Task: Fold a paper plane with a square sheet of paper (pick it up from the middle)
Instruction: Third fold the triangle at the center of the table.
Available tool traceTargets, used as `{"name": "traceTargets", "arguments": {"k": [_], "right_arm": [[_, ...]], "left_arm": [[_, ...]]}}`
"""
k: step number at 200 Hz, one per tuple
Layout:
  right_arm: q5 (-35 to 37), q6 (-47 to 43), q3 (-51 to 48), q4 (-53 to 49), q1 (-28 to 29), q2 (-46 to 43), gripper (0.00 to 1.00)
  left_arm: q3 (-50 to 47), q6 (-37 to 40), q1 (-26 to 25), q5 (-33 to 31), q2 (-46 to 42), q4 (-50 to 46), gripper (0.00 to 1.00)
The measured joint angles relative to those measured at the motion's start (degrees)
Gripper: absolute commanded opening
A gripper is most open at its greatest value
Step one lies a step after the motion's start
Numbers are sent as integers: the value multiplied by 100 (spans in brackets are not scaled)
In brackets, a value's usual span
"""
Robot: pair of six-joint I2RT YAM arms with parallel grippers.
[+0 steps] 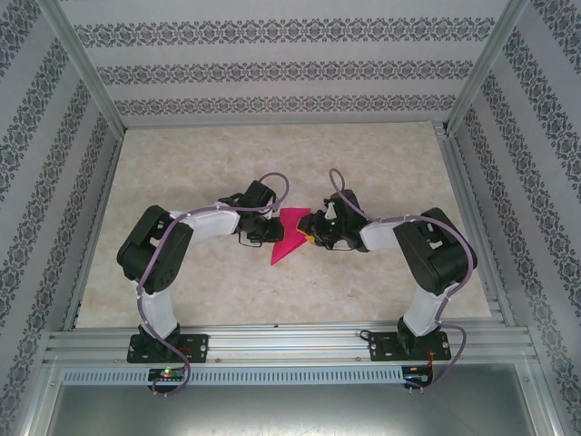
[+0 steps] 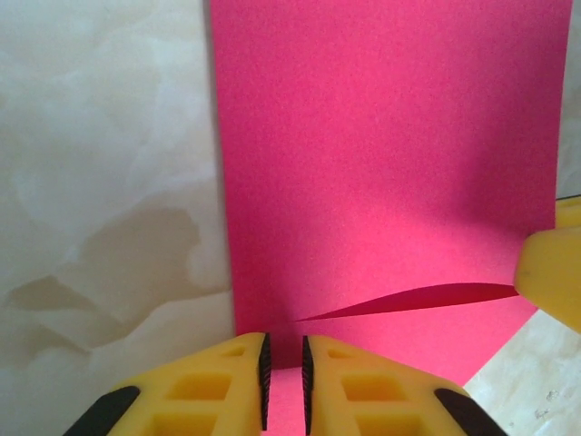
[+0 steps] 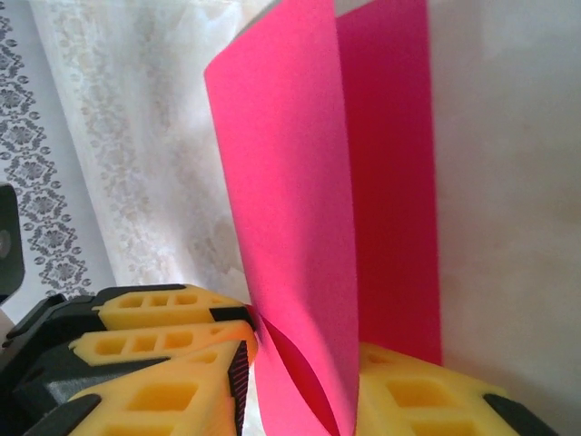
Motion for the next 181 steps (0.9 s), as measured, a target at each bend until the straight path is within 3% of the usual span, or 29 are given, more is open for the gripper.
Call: {"name": "traceTargets", "arguments": {"k": [58,133,181], "right_arm": [[-612,-387,498,90,-168,640,34],[-946,-1058,925,-428,-393,741,31],[-1038,-1119,942,-509,-452,868,15]], "left_arm": [[-341,17,-2,68,-791,55,36],[-935,-4,-282,-151,-1447,92,41],[-933,-7,-538,-426,-1456,87,44]]}}
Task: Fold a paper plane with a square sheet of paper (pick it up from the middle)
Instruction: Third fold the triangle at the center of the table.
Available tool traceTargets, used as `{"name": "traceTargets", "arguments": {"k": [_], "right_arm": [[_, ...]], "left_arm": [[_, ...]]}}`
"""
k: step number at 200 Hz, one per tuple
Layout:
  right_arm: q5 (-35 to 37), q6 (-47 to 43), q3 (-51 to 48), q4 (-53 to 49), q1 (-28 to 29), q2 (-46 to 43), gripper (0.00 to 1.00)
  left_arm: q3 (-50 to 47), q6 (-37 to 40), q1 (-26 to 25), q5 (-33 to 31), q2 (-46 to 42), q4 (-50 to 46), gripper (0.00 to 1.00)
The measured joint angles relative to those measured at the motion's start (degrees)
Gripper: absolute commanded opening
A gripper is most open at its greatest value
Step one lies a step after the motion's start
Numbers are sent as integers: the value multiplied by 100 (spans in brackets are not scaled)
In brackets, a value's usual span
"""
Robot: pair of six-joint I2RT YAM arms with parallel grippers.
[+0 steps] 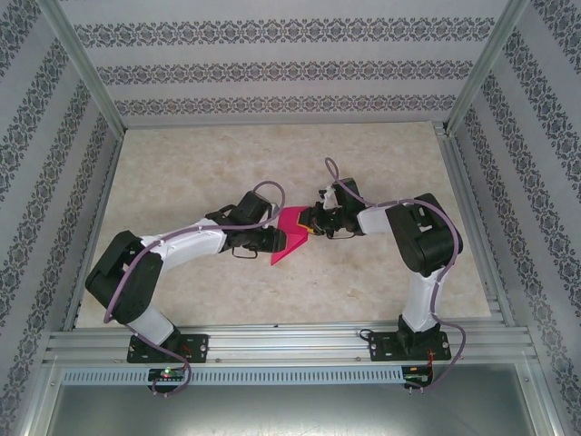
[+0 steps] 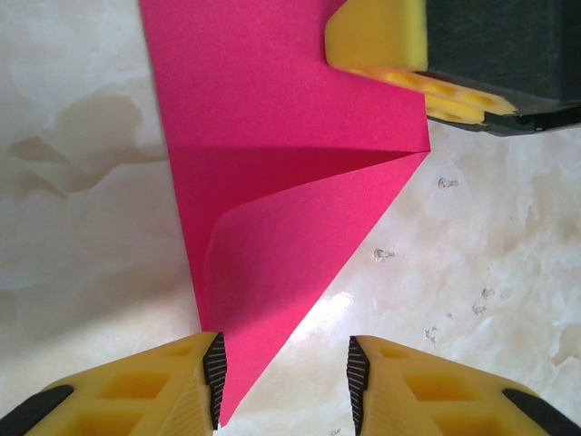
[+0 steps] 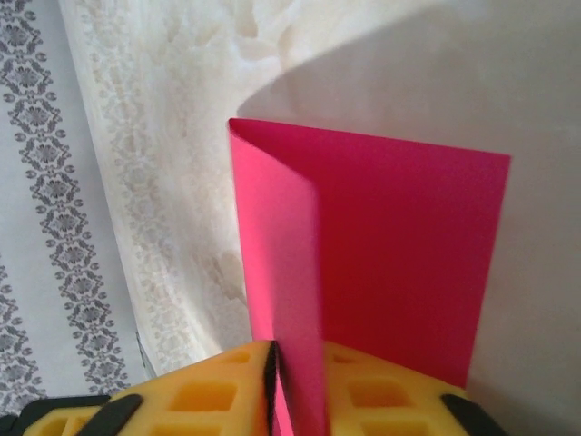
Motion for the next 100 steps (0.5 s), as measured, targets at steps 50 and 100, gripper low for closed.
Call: {"name": "traceTargets", "arguments": {"k": [50,100], "right_arm": [[131,507,-269,461,4,-31,4],[476,1202,-822,1137,114,-216,6]], "left_arm": [[83,61,-417,-400,33,-129,50],[374,319,-887,-992,313,-415,56]]}}
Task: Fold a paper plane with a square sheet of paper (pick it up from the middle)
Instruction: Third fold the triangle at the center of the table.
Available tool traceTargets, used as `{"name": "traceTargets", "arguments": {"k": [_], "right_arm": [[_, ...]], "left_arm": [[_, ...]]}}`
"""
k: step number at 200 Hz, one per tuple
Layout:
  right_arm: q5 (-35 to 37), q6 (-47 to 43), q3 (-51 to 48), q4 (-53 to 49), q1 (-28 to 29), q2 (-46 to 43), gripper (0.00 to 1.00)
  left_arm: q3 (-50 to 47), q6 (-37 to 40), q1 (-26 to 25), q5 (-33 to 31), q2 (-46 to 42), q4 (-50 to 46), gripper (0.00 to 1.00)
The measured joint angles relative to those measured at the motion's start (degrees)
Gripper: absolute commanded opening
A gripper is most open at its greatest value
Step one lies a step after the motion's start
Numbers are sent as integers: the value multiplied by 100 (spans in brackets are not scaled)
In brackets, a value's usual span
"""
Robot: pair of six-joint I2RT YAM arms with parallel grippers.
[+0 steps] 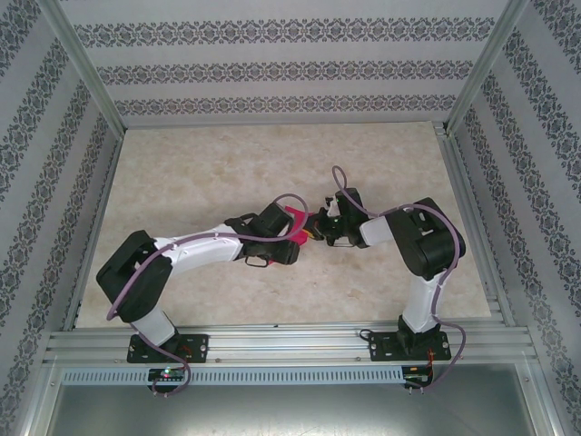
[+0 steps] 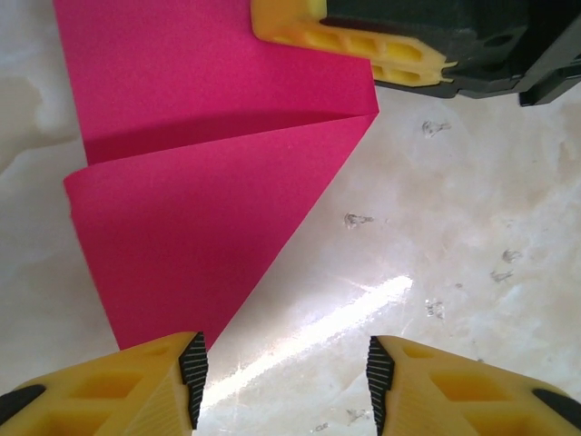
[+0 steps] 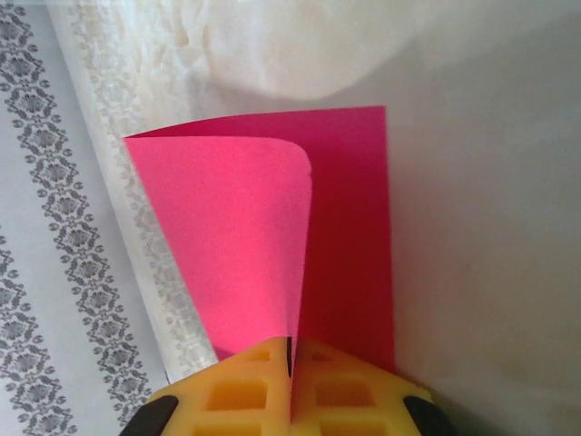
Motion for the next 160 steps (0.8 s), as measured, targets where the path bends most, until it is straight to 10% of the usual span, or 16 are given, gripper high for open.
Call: {"name": "traceTargets", "arguments": {"k": [40,160], "right_arm": [[31,212,-7,170,44,-61,21],[-116,221,151,68,44,-267,24]], "left_arm": [[94,177,-133,-568,262,-168,58],[610,518,-407,-1401,894,-424,56]]}}
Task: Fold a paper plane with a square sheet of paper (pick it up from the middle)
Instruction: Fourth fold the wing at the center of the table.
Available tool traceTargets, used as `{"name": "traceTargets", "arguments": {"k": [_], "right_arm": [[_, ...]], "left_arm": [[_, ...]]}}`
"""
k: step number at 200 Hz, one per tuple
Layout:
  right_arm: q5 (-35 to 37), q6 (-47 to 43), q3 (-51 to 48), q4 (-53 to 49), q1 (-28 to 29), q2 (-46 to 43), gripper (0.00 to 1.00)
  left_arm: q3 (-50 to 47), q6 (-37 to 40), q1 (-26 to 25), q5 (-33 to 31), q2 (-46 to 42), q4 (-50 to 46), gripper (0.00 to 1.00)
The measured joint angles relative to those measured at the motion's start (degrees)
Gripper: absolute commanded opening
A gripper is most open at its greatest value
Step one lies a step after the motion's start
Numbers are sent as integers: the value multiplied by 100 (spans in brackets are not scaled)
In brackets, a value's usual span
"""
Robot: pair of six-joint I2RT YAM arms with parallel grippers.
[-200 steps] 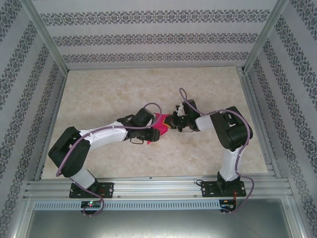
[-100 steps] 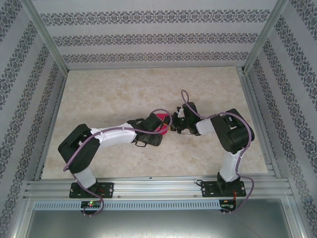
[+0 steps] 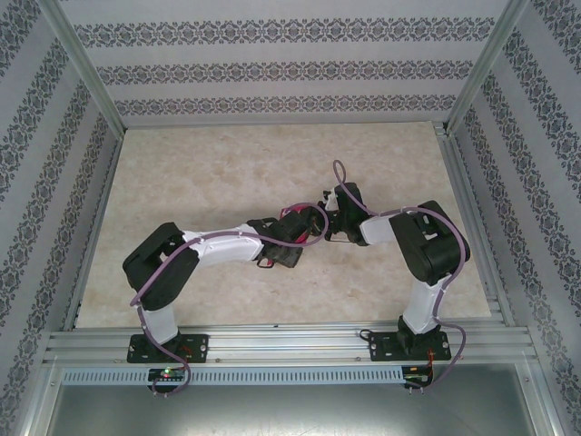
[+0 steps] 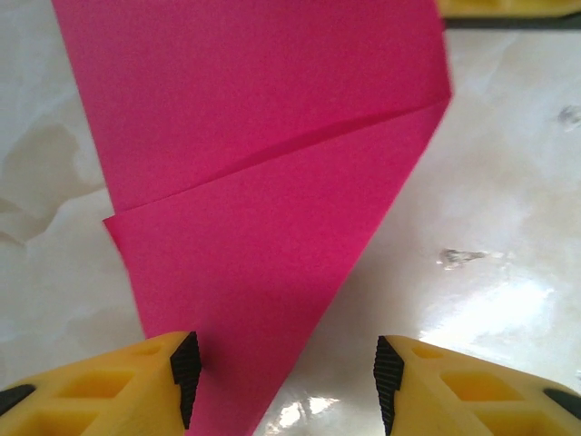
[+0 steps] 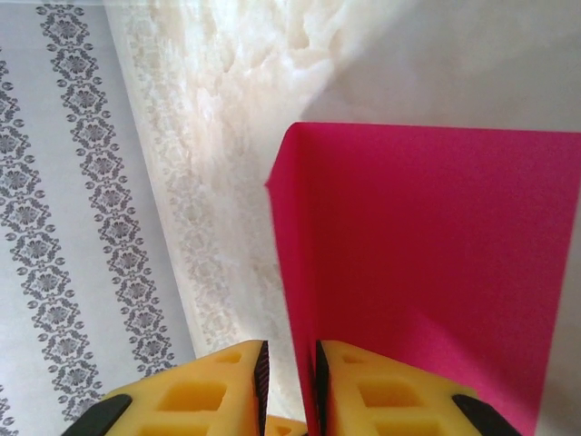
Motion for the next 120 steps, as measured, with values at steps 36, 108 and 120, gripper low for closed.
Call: {"name": "traceTargets", "arguments": {"k": [36,108,120], "right_arm": [[0,-24,81,-157,0,-48,24],[2,-142,120,-374,0,-61,24],[2,-151,120,-391,0,-61,24]], "left_arm": [[0,0,-11,-208,39,-44,52],[0,2,-11,-295,39,-48,33],[0,2,-11,-297,39,-48,31]]}}
